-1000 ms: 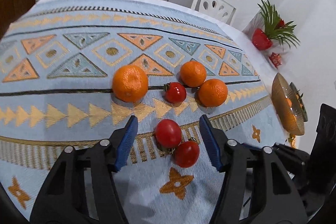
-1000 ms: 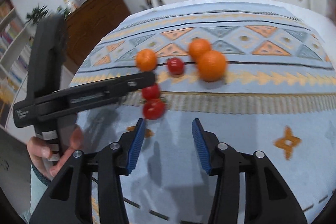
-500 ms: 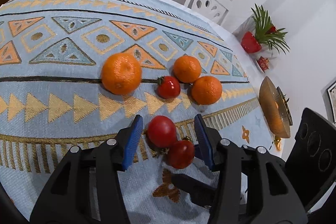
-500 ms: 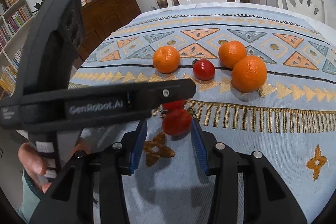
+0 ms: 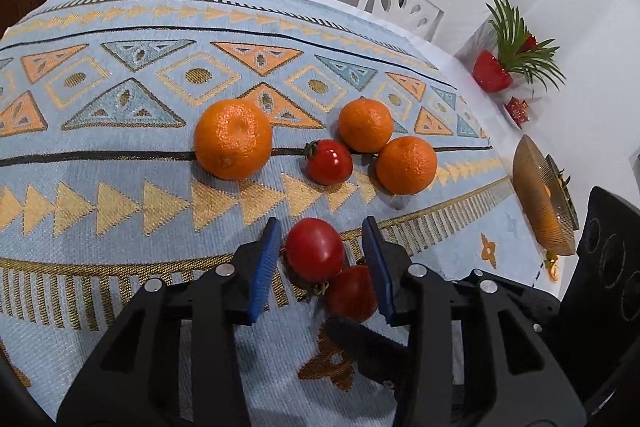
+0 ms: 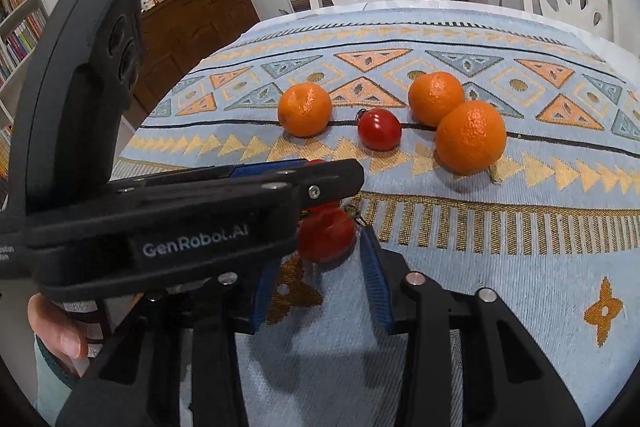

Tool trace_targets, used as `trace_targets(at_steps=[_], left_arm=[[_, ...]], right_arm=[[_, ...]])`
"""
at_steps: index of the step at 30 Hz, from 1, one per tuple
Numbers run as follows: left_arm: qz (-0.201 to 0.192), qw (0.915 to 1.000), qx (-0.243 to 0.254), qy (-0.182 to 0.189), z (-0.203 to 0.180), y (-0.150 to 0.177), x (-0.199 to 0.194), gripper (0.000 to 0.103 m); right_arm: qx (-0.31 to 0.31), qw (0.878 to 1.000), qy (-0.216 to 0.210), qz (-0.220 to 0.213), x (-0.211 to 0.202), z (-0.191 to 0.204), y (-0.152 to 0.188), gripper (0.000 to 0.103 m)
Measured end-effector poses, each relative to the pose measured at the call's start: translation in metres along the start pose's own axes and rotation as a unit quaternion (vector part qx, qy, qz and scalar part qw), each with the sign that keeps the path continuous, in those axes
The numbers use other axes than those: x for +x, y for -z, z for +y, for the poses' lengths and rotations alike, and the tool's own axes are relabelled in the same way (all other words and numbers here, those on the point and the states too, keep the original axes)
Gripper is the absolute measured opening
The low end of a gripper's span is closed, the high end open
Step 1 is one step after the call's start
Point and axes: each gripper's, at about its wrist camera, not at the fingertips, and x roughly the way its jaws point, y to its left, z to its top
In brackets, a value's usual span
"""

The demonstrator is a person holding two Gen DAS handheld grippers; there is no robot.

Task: Organize fruits
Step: 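Grasp a red tomato with the left tool while the right tool grasps another tomato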

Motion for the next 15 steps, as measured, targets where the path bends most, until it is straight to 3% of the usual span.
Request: trace_targets(at_steps=[5,11,15], left_arm=[[0.000,1.0000,-0.004,-0.001,0.0021,-0.0004,0.0011,0.035],[-0.004,0.9999,-0.002,-0.009,0.0019,0.0015,0.0004,0.030],[-0.008,0.9997,-0.019,0.008,0.0090,0.0014,-0.0031,0.029]], right_arm=[[0.002,1.000,0.005,0.003,0.0029,-0.0013,-0.0012,0.030],[-0.006,1.000,0.010,-0.002,0.0026,0.0027,-0.0018,0.030],[0.004,1.000,0.000,-0.006,-0.0003,-0.0022,-0.0014,0.030]])
